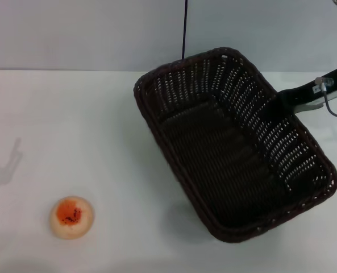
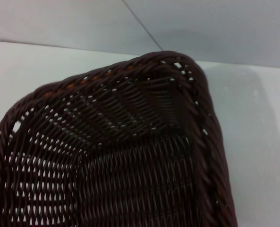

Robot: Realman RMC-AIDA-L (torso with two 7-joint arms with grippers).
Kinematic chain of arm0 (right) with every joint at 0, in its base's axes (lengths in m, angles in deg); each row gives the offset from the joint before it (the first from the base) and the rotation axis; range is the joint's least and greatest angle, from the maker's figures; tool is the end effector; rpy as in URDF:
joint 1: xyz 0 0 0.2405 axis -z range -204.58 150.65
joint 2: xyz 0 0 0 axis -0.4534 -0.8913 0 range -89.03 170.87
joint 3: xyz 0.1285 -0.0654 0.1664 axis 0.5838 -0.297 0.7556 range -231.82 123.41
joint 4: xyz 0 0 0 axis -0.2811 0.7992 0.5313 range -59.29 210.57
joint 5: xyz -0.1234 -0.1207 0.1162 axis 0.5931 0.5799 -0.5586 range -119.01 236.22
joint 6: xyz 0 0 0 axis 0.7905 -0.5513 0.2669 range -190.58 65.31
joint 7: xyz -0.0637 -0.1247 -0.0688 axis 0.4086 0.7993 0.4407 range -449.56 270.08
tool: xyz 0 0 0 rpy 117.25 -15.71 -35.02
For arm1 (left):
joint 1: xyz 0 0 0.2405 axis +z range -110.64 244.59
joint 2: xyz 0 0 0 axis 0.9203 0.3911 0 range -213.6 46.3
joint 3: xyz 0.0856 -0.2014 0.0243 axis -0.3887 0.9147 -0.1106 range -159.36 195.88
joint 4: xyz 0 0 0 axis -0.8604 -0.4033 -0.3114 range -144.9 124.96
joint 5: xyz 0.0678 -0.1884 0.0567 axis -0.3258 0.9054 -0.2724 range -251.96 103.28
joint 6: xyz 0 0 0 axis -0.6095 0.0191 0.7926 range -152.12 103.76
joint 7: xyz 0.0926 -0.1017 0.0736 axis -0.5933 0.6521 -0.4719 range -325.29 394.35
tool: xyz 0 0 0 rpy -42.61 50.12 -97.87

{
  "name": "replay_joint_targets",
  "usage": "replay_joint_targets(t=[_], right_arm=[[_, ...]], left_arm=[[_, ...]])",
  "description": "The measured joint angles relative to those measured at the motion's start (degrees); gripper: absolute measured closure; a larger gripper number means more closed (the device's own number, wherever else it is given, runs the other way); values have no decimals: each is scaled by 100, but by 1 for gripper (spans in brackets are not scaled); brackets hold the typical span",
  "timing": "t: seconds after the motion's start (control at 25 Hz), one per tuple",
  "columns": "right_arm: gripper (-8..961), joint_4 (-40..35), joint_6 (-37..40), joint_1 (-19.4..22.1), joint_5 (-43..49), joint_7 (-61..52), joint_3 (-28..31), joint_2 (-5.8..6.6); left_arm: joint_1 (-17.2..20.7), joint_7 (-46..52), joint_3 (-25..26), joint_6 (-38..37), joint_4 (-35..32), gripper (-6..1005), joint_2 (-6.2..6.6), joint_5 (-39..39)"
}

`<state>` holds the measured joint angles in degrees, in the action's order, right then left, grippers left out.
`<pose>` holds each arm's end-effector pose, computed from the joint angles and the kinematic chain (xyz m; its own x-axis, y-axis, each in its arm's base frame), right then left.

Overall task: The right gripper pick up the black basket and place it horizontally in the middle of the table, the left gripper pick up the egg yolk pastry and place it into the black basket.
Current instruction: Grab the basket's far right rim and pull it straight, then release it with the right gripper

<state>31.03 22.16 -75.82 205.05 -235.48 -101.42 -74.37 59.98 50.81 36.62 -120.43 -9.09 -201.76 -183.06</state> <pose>0.1945 0.3824 0.0223 0.4199 -0.9024 -0.0964 -0.8894 -0.3880 -0.2417 -0.3387 0.1987 0.0437 0.6802 -0.1916 0.7075 0.6983 -0.1239 -0.7050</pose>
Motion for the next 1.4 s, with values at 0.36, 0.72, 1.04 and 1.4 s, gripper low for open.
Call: replay_joint_targets(t=[0.36, 0.72, 1.04, 1.4], right_arm=[[805, -1235, 870, 121, -615, 1456, -8, 4], [804, -46, 1606, -807, -1179, 2818, -539, 810], [805, 152, 1809, -1308, -497, 3222, -1094, 638], [805, -451, 1061, -1161, 57, 3517, -1478, -81]], left_arm=[[120, 4, 0, -298, -9, 185, -1, 1], [322, 15, -200, -809, 2, 185, -3, 0], [543, 16, -219, -1099, 55, 185, -15, 1], [653, 16, -290, -1174, 141, 185, -37, 1]])
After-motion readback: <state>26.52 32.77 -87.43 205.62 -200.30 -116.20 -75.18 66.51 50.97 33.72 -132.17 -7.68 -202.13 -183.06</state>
